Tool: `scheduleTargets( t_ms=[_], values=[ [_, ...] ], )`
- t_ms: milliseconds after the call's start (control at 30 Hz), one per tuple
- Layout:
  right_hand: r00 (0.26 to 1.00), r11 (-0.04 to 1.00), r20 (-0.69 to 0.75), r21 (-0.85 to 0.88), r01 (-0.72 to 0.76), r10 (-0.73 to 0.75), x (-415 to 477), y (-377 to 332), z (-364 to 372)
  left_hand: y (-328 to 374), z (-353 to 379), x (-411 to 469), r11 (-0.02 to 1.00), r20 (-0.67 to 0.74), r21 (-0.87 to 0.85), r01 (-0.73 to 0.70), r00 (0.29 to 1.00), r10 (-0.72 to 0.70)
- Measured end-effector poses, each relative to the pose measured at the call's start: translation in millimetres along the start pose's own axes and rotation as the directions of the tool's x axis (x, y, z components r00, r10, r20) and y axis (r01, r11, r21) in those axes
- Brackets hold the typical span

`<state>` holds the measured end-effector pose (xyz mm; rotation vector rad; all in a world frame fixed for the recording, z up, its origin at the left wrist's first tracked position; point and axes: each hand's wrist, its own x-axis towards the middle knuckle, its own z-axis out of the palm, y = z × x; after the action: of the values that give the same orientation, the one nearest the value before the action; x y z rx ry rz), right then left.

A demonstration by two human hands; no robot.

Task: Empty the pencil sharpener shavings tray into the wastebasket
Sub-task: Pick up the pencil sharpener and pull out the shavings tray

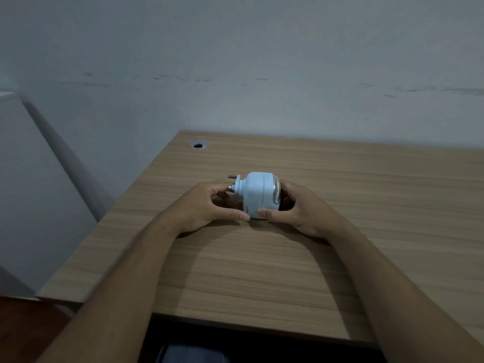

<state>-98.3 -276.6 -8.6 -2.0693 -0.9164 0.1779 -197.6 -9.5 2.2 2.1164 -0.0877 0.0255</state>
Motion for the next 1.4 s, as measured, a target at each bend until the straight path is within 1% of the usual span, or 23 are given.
scheduleTargets(
  t_ms=[133, 333, 433, 600, 667, 833, 1067, 1267, 1400],
  values=[
    [1.0, 1.0, 0.0, 0.012, 0.013, -0.013, 0, 2, 1, 2, 2, 0, 1.0, -0.025, -0.002, -0.016, 1.0, 0.016],
    [1.0, 1.0, -0.011, 0.0, 0.018, -0.018, 0, 2, -1, -3, 0, 1, 0.999, -0.013, -0.033, -0.033, 0.999, 0.033],
    [1.0, 1.0, -0.026, 0.001, 0.018, -0.018, 1, 5, -1, -10, 0, 4, 0.999, -0.051, -0.016, -0.039, 0.998, 0.038],
    [0.999, 1.0, -0.038, -0.013, 0.008, -0.008, 1, 5, -1, -18, -4, 3, 0.996, -0.06, -0.083, -0.024, 0.998, 0.019],
    [0.999, 1.0, -0.047, -0.017, 0.01, -0.011, 1, 5, -1, -17, -5, -1, 0.997, -0.06, -0.082, -0.009, 0.998, 0.004],
    [0.999, 1.0, -0.053, -0.007, -0.006, 0.006, 0, 7, -2, -21, -10, -16, 0.99, -0.11, -0.141, 0.024, 0.993, -0.04],
    [0.997, 1.0, -0.071, 0.0, -0.007, 0.007, -5, 3, 0, -26, -17, -48, 0.972, -0.163, -0.234, 0.021, 0.985, -0.06],
    [0.993, 0.999, -0.109, 0.007, -0.034, 0.034, -11, -3, 5, -22, -19, -71, 0.971, -0.205, -0.233, 0.056, 0.973, -0.105],
    [0.983, 0.995, -0.169, 0.077, -0.064, 0.077, -14, -8, 6, -22, -19, -78, 0.977, -0.241, -0.206, 0.061, 0.964, -0.111]
  ],
)
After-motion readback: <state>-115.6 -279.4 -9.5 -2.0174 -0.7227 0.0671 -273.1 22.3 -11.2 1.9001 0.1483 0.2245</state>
